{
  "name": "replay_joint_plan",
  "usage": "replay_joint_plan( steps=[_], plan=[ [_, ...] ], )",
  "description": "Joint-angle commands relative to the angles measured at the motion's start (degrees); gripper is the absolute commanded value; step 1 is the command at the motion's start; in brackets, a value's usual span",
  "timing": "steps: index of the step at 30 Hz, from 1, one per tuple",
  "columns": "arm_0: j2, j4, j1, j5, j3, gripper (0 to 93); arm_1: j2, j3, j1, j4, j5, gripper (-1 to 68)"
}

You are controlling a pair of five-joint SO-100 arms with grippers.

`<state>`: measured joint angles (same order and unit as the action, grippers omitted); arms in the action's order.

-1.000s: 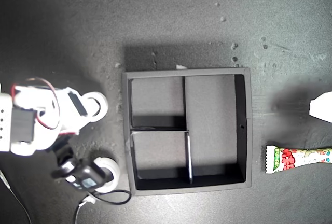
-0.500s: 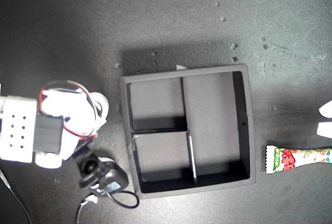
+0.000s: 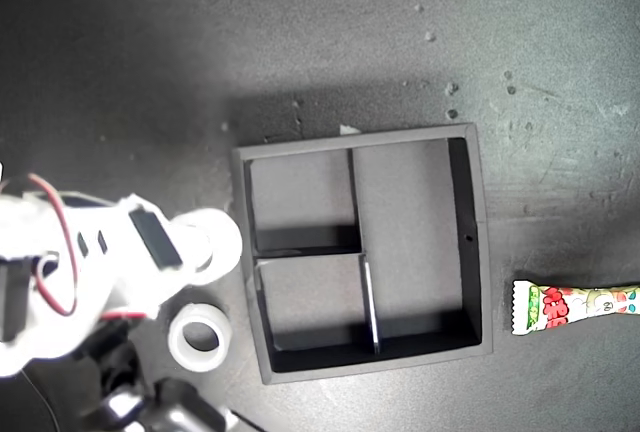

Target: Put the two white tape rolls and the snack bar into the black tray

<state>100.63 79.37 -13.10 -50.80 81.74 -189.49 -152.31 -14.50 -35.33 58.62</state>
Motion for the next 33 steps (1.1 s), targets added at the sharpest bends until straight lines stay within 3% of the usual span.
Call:
replay_joint_plan(
  steps=[1, 3, 6, 10, 14, 16, 19, 23, 29, 33],
  plan=[
    [-1.85, 2.9, -0.26, 0.7, -9.05, 0.1, -0.79, -0.97, 6.77, 1.67, -15.29, 18.2],
    [-3.87, 4.57, -0.44, 0.79, -12.39, 0.1, -0.88, -5.27, 11.25, 2.9, 5.89, 16.1],
    [-7.82, 6.33, -0.62, 1.41, -17.4, 0.1, -1.58, -11.95, 12.57, 2.99, 27.16, 17.0],
    [-18.81, 10.9, -3.08, 2.9, -32.52, 0.1, -2.46, -15.38, 13.36, -2.11, 41.66, 23.0],
    [-39.37, 24.17, -6.06, 3.52, -64.25, 0.1, -2.46, -17.58, 15.03, -2.9, 48.34, 25.7],
    [-45.62, 25.49, -6.77, 3.78, -72.77, 0.1, -2.46, -17.93, 16.61, -3.16, 50.01, 27.2],
    [-49.04, 25.49, -7.29, 3.16, -74.09, 0.1, -2.46, -17.05, 20.13, -2.2, 44.74, 27.7],
    [-53.61, 25.49, -8.96, 2.29, -77.96, 0.1, -2.46, -10.37, 23.2, 2.99, 18.02, 29.9],
    [-61.52, 25.49, -10.99, 0.26, -84.55, 0.1, 2.02, 5.89, 14.06, 6.42, -13.36, 37.0],
    [-66.71, 25.49, -11.6, -1.05, -88.86, 0.1, 23.73, 24.52, 5.45, 3.16, -23.82, 39.6]
  ],
)
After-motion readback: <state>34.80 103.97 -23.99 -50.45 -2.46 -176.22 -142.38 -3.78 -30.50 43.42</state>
